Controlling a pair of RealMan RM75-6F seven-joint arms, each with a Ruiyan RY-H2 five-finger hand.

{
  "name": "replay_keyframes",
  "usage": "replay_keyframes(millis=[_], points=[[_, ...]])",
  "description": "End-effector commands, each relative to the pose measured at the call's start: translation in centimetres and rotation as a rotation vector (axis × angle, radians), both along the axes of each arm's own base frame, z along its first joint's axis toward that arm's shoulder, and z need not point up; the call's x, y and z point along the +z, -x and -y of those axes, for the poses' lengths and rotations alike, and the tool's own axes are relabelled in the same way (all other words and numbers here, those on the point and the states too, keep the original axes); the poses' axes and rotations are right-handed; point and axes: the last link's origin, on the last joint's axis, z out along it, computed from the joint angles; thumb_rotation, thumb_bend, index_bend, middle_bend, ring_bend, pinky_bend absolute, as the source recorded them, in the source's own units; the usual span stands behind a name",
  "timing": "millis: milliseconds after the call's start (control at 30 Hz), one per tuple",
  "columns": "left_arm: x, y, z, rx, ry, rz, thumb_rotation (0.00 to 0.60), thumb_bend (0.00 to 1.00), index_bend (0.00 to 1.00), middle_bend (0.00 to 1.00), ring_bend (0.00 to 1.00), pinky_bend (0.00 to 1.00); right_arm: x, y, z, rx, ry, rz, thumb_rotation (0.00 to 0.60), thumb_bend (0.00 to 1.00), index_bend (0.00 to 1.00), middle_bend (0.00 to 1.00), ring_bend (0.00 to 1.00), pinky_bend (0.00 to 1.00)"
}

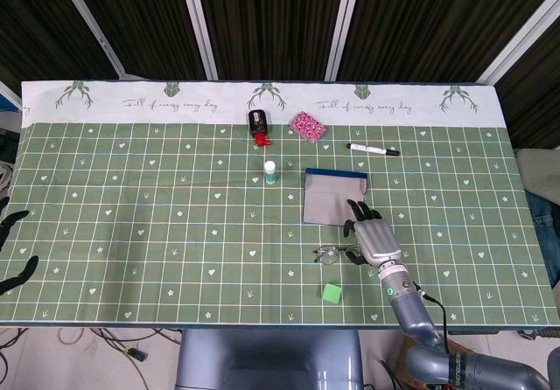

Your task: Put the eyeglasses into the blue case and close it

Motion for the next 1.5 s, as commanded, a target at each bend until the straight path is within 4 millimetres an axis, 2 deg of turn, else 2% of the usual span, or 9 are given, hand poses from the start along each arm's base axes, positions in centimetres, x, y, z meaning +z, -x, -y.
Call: replay_keyframes(millis=[33,467,1233,1500], points=[[0.0,0.0,0.0,0.001,0.000,-0.001,0.600,0.31,0.16,0.00,0.00,0.00,-0.1,0.1,-0.1,-0.003,-0.002,0.000,0.600,0.34,0.50,0.05,0.05,0.18],[0.0,0.0,0.0,0.002,-0.002,-0.004,0.600,0.31,0.16,0.00,0.00,0.00,-1.1,-0.1,-0.2,-0.002,-0.024,0.006,0.600,0.34,0.52,0.05,0.05,0.18],[0.1,0.2,-0.1,0.006,-0.007,-0.004,0.600,0.31,0.16,0.00,0.00,0.00,-1.9,-0.1,0.1,-0.006,-0.034,0.007,0.600,0.36,0.55,0.05,0.05,0.18],[0.2,0.2,-0.1,0.007,-0.012,-0.003,0.600,0.31,0.16,0.00,0.00,0.00,-2.3,-0.3,0.3,-0.008,-0.040,0.004,0.600,0.40,0.59,0.05,0.05,0.18]])
